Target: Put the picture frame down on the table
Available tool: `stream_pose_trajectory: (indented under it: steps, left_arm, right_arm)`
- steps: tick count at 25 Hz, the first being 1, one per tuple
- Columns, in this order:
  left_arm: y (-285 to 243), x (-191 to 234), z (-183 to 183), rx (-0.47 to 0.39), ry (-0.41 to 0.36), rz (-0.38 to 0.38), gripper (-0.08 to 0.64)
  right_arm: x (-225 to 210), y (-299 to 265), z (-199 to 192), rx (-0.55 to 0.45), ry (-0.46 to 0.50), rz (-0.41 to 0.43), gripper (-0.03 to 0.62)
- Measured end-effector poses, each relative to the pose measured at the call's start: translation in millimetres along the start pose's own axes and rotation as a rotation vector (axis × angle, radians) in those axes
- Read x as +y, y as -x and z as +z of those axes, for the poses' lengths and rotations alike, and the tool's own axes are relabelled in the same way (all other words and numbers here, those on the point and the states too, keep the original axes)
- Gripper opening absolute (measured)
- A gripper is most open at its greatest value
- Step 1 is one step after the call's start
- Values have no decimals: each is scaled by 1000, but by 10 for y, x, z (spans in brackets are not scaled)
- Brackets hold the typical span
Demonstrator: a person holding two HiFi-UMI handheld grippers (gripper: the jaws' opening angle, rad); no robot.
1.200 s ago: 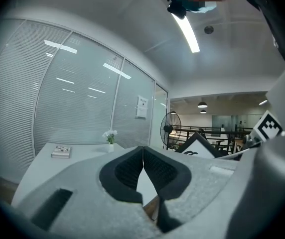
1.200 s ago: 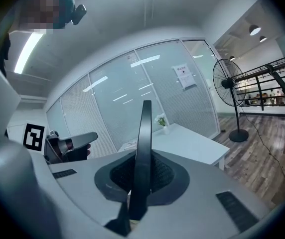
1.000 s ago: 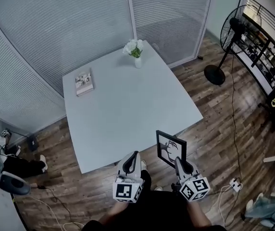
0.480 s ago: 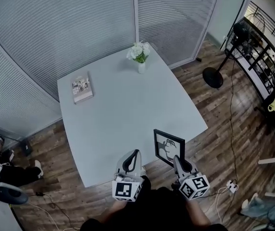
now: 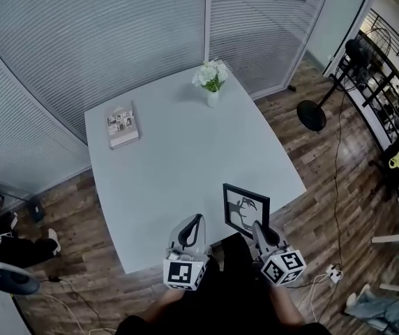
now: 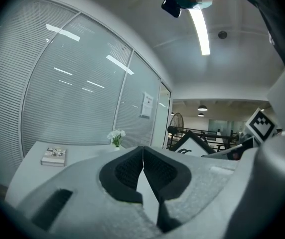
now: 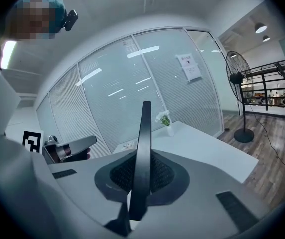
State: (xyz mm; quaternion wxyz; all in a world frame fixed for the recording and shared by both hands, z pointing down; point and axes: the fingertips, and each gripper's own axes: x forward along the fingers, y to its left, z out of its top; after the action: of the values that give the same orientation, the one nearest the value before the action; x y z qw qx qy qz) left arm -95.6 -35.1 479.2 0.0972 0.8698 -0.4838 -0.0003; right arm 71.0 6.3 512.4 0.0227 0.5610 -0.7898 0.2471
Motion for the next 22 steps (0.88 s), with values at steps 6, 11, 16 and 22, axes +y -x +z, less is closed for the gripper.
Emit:
stream_pose_trajectory:
  steps: [6,11,16,22]
  left_arm:
    - [-151,199,34,19,3,48,17]
    - [-388,307,104,-3,2,89,17]
    - [-673,325,206,-26,-9,98,17]
    - [-1071,315,264,-18,-12,114,18]
  right_arm:
    - [-91,-332,91,8,-5,38,32]
    - [-223,-606,169,29,-7,76,32]
    - [-420,-818,308,39,-9,94,32]
    - [-737,-1131,443,64,-28,107,32]
